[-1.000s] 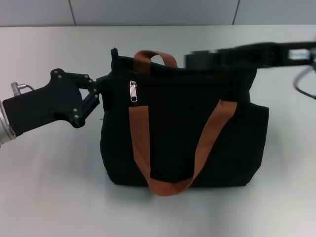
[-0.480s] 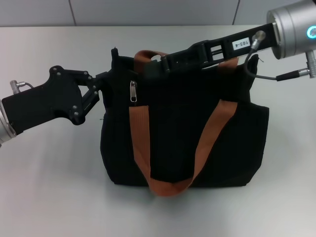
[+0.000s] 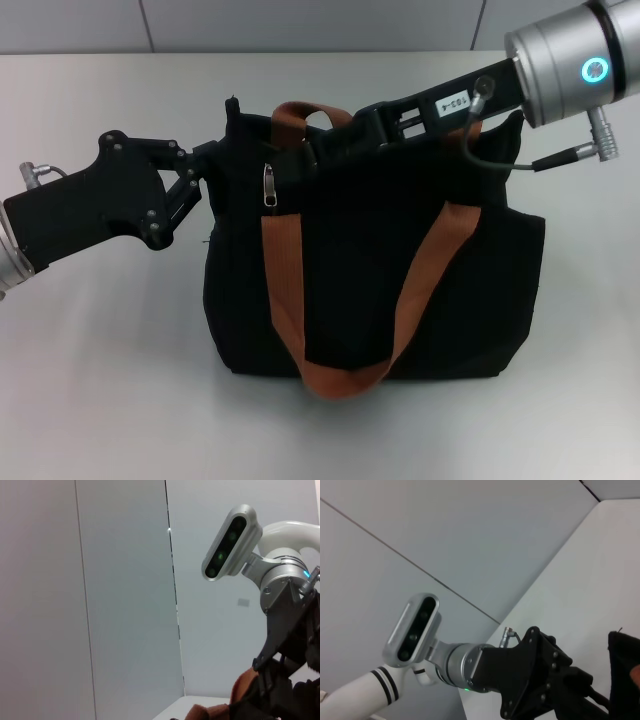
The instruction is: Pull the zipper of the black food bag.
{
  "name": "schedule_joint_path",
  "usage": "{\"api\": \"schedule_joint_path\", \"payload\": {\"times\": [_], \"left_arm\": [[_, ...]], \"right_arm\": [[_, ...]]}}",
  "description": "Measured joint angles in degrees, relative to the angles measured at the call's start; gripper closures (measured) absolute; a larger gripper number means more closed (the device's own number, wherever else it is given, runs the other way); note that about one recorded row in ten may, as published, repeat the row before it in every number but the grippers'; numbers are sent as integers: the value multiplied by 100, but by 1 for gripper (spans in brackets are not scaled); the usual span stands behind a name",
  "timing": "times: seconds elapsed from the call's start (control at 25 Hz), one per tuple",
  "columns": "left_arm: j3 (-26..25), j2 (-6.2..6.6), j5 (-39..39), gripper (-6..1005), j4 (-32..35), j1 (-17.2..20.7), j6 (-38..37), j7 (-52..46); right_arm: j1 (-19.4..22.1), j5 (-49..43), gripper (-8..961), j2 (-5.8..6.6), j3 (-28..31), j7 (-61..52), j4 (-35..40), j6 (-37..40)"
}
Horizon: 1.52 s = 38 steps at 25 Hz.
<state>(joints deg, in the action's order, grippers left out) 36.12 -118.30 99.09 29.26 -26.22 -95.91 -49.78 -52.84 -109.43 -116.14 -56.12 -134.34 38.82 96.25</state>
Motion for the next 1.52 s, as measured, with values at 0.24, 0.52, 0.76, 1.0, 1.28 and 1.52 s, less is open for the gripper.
{"api": "schedule_joint_path", "payload": {"times": [0.24,0.52,0.76,1.0,1.28,1.52], "left_arm": [[0,0,-17,948,-7,-3,9,-1],[1,0,-75,942,0,-18,-2,-11],[1,-4,-79,938,6,-100,-72,-59],[1,-14,-143,934,-14,-258,-133,-198],[41,-22,-144,928,-23,-462,-164,-418],[65,-35,-144,924,-48,-581,-239,-487]], "right_arm": [[-15,-122,410,-76,-108,-163,123,-127],[20,-335,590,-142,-113,-278,403,-256],[-24,-469,589,-196,-116,-333,421,-326],[-53,-511,612,-265,-180,-337,469,-391],[-29,-507,644,-285,-198,-316,495,-451],[-10,-473,647,-307,-199,-278,483,-505]]}}
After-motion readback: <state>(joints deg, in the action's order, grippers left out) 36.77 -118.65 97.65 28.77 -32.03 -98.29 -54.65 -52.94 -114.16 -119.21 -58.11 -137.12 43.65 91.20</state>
